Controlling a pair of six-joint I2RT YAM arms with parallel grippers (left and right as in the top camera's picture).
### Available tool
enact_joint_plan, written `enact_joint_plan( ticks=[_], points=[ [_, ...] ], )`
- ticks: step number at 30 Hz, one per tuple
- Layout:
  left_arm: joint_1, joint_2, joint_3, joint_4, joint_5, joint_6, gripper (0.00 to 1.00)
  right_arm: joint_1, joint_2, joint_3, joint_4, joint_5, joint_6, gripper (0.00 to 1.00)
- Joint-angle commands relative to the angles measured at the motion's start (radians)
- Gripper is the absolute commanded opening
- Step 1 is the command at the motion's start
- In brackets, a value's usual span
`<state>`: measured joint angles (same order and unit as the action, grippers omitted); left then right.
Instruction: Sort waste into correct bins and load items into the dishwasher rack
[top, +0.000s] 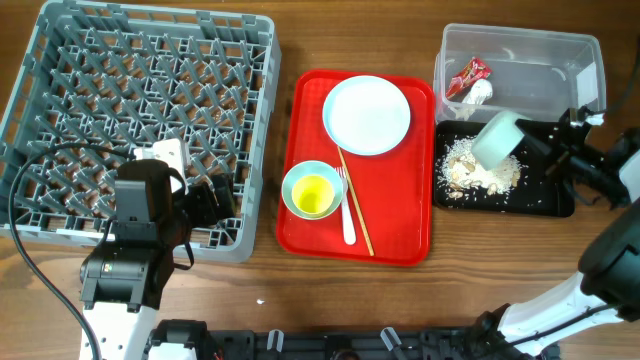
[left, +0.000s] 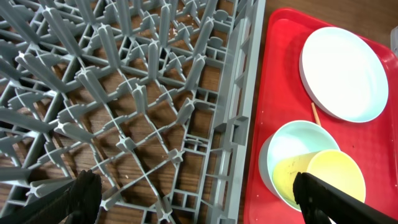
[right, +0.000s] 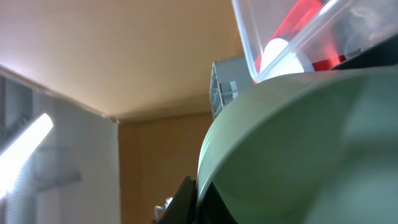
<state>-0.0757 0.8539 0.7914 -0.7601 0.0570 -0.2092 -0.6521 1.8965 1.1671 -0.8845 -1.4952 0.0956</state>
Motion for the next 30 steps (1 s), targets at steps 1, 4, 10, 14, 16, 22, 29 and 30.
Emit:
enact_joint_plan(
  ticks=[1, 4, 10, 14, 16, 22, 29, 30],
  points=[
    [0.006, -0.001, 0.019, 0.0, -0.002, -0.009, 1.0, 0.04, -0.005, -0.001, -0.052, 0.225, -0.106, 0.04],
    [0.006, -0.001, 0.019, 0.0, -0.002, -0.009, 1.0, 0.075, -0.077, 0.013, -0.125, 0.225, -0.21, 0.04],
    [0.006, -0.001, 0.019, 0.0, -0.003, -0.009, 1.0, 0.334, -0.413, 0.096, -0.066, 0.525, -0.109, 0.04],
    [0.006, -0.001, 0.02, 0.0, -0.002, -0.009, 1.0, 0.645, -0.475, 0.203, 0.013, 0.859, -0.053, 0.04],
    [0.006, -0.001, 0.02, 0.0, -0.002, -0.009, 1.0, 0.826, -0.445, 0.25, 0.079, 1.074, -0.04, 0.04],
    [0.006, -0.001, 0.019, 0.0, -0.002, -0.009, 1.0, 1.075, -0.194, 0.25, 0.306, 1.278, -0.093, 0.04],
    [0.006, -0.001, 0.02, 0.0, -0.002, -0.009, 1.0, 1.139, 0.063, 0.249, 0.359, 1.274, -0.04, 0.04],
    [0.006, -0.001, 0.019, 0.0, -0.002, -0.009, 1.0, 1.14, 0.064, 0.248, 0.358, 1.266, -0.04, 0.05]
  ],
)
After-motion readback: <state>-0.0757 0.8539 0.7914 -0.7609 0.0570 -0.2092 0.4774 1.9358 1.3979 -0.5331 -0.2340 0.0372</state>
